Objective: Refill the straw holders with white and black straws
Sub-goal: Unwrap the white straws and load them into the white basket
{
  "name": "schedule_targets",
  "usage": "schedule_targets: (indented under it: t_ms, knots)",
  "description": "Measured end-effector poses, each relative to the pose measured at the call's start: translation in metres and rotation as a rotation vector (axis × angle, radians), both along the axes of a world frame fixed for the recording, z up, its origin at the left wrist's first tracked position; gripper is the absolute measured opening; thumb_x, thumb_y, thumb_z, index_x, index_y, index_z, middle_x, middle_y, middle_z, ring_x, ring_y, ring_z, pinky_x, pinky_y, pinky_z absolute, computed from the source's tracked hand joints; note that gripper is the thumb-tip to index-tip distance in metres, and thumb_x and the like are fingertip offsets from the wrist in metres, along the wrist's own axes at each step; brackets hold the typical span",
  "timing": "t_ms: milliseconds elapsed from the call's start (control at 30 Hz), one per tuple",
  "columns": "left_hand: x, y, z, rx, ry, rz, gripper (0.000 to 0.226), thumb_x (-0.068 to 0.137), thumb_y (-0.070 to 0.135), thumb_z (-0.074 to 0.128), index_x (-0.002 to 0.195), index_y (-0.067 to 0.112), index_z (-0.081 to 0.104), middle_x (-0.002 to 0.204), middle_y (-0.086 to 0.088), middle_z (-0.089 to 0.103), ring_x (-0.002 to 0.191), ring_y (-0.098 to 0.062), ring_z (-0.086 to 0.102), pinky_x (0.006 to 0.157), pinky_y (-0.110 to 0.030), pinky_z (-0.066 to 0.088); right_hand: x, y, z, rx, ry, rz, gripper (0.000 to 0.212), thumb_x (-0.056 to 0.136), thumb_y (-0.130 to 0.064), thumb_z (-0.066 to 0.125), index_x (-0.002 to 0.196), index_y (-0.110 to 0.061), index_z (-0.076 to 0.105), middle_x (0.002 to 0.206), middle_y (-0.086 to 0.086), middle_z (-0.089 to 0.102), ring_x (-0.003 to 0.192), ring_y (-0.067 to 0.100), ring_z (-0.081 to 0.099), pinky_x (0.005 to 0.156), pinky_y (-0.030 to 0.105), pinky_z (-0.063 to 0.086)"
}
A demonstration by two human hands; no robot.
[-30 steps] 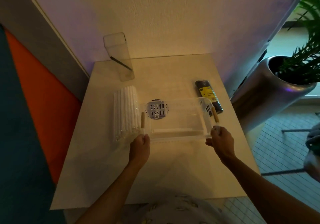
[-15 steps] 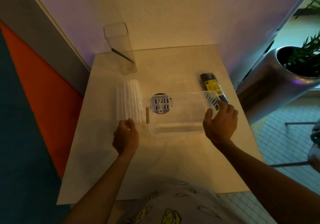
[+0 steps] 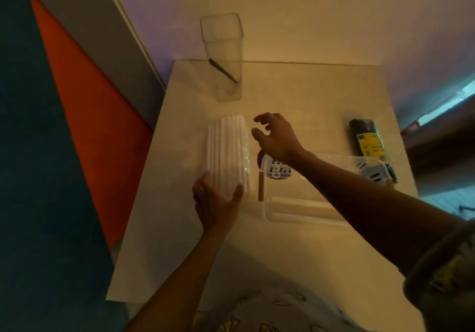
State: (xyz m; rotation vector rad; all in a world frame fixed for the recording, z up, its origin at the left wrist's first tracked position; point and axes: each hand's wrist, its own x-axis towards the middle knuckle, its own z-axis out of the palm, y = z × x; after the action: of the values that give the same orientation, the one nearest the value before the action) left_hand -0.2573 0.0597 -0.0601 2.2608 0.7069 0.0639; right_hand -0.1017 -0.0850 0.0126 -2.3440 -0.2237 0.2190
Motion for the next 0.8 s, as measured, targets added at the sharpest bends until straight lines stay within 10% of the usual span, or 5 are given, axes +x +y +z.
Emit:
schedule_targets:
  t_ms: [433,800]
  knots:
    - [-0.009,0.011,-0.022,-0.035,0.08,-0.048,0.118,0.062,0.079,0.067,0.151,0.029,0.006,0.148,-0.001,0.028,0.13,-0.022,0.039,0.101,-0.048,0.044,0.092,0.076,-0.047,-0.485,0.198,0.445,0.082,0.088,-0.064,0.056,0.153,-0.022,0.028,0.155,0.008,0.033,0.138,0.032,0.038,0.111,0.049,0.036]
    - [-0.012,0.031,-0.036,-0.138,0.063,-0.121,0.121,0.059,0.081,0.065,0.151,0.028,0.01,0.149,0.0,0.027,0.133,-0.017,0.03,0.104,-0.039,0.036,0.098,0.083,-0.05,-0.34,0.412,0.29,0.065,0.087,-0.052,0.066,0.136,-0.012,0.048,0.132,0.011,0.056,0.117,0.03,0.052,0.086,0.033,0.042]
